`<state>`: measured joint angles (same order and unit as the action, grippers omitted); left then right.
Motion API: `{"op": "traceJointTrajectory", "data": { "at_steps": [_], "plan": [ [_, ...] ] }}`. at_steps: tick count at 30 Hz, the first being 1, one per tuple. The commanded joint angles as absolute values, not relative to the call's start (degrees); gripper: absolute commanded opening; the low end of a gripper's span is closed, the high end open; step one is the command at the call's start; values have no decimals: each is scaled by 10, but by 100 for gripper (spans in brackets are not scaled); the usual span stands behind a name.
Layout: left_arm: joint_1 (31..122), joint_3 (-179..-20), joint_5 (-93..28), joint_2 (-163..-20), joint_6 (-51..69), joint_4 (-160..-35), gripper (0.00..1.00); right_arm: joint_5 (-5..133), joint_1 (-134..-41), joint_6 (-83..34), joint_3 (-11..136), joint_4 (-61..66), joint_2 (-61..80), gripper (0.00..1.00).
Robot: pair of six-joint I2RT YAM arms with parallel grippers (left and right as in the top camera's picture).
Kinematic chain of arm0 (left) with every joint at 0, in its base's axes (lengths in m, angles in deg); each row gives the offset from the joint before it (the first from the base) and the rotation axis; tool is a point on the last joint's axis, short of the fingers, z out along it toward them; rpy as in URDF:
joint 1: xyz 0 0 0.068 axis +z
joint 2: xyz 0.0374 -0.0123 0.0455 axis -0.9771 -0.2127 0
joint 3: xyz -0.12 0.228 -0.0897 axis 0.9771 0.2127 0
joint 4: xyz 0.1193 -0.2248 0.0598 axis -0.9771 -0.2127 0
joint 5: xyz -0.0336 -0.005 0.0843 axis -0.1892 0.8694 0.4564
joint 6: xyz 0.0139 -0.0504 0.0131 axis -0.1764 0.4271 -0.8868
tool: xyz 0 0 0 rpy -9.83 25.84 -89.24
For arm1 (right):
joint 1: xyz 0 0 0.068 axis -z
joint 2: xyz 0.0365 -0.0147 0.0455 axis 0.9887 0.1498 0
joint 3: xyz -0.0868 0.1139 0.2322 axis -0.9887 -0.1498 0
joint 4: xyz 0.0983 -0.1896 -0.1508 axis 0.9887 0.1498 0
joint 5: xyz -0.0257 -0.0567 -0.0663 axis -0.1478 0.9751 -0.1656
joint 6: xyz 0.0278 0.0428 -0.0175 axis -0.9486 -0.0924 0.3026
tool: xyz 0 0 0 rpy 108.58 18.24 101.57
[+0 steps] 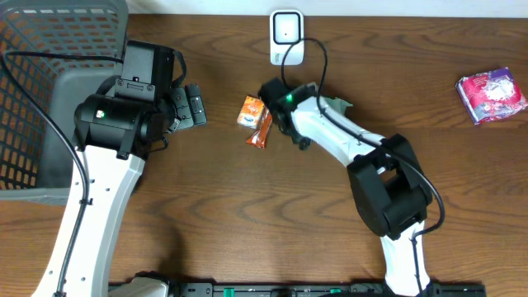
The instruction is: Scan the item barcode
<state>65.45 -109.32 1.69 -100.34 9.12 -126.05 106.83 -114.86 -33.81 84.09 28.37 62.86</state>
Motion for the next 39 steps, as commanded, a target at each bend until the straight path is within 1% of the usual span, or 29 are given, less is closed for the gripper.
{"op": "traceJointTrajectory", "data": {
  "at_steps": [1,3,7,14,17,22,27,29,32,34,36,37,39],
  "plan": [
    [655,-1102,22,-1004,94,-1263,98,1027,-1132,-228,890,271,609,63],
    [655,-1102,22,-1004,94,-1263,98,1019,-1127,-184,887,256,610,64],
    [655,-1102,22,-1004,94,-1263,98,1022,-1120,-154,857,223,610,64],
    [655,-1102,22,-1004,94,-1263,98,1047,-1112,-153,769,140,613,59],
    [655,-1102,22,-1004,94,-1263,98,1077,-1103,-154,731,115,614,59],
    [655,-1102,22,-1004,94,-1263,98,1087,-1092,-153,690,82,614,56],
    [655,-1102,22,-1004,94,-1263,98,1090,-1079,-153,679,74,614,55],
    [655,-1102,22,-1004,94,-1263,98,1127,-1076,-153,679,73,614,54],
    [655,-1102,22,-1004,94,-1263,98,1205,-1081,-153,687,75,613,58],
    [655,-1102,22,-1004,94,-1263,98,1244,-1086,-146,692,73,613,59],
    [655,-1102,22,-1004,94,-1263,98,1237,-1086,-109,693,66,613,58],
    [655,-1102,22,-1004,94,-1263,98,1204,-1086,-80,693,66,613,58],
    [655,-1102,22,-1004,94,-1263,98,1160,-1082,-67,693,64,613,58]
  ]
}}
